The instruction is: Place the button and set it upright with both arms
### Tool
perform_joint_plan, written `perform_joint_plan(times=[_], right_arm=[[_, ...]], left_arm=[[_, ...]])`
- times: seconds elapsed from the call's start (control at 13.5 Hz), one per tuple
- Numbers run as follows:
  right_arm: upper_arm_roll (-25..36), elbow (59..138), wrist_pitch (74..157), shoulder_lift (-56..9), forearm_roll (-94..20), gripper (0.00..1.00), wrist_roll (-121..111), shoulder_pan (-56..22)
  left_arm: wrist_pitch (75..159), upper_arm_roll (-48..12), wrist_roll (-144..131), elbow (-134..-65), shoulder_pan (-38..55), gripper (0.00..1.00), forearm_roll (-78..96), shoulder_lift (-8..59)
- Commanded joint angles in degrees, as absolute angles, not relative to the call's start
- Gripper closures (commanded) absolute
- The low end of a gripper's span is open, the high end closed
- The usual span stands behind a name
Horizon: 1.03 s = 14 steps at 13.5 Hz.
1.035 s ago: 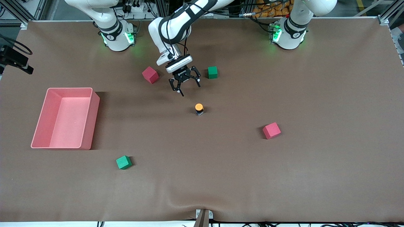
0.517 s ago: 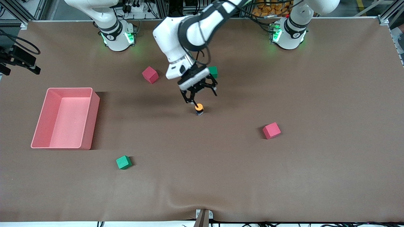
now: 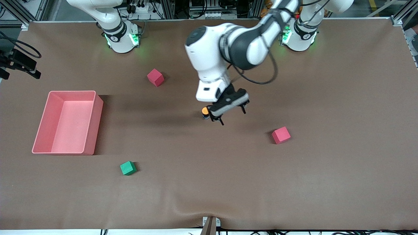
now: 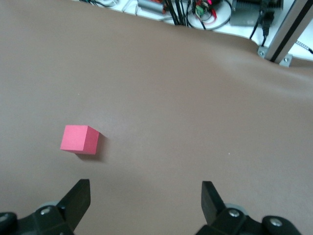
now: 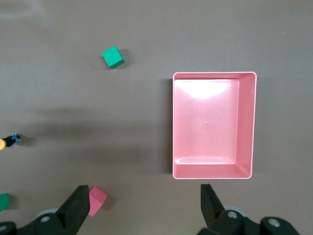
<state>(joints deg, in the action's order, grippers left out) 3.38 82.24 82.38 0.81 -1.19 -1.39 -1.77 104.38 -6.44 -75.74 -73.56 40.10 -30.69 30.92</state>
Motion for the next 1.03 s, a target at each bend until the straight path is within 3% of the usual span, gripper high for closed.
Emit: perform_joint_plan(times=[0.0, 0.22, 0.3, 0.52, 0.81, 0.96], right_arm=[[3.3, 82.4, 82.8, 0.8, -0.5, 0.0, -0.7, -1.8], [3.3, 82.4, 83.4, 0.8, -0.4, 0.0, -0.8, -1.5], [3.4, 82.4, 83.4, 0.8, -0.4, 0.0, -0.8, -1.5], [3.4, 82.5, 83.4, 0.4, -0.4, 0.0, -0.8, -1.7], [3.4, 82.5, 83.5, 0.4, -0.4, 0.0, -0.8, -1.8], [3.4, 82.5, 83.6, 0.4, -0.4, 0.0, -0.8, -1.8]], left_arm=[[104.7, -19.2, -68.1, -75.2, 24.8, 0.0, -28.8, 27.1], [102.8, -35.7, -60.6, -75.4, 6.2, 0.0, -28.8, 26.7], [101.2, -37.7, -56.8, -75.3, 3.1, 0.0, -28.1, 26.5], [99.1, -35.1, -47.4, -75.2, -0.3, 0.0, -18.3, 23.6], [94.1, -20.3, -33.6, -75.2, 1.6, 0.0, -6.6, 17.2], [91.3, -16.4, -29.5, -75.2, 1.8, 0.0, -4.0, 15.0]])
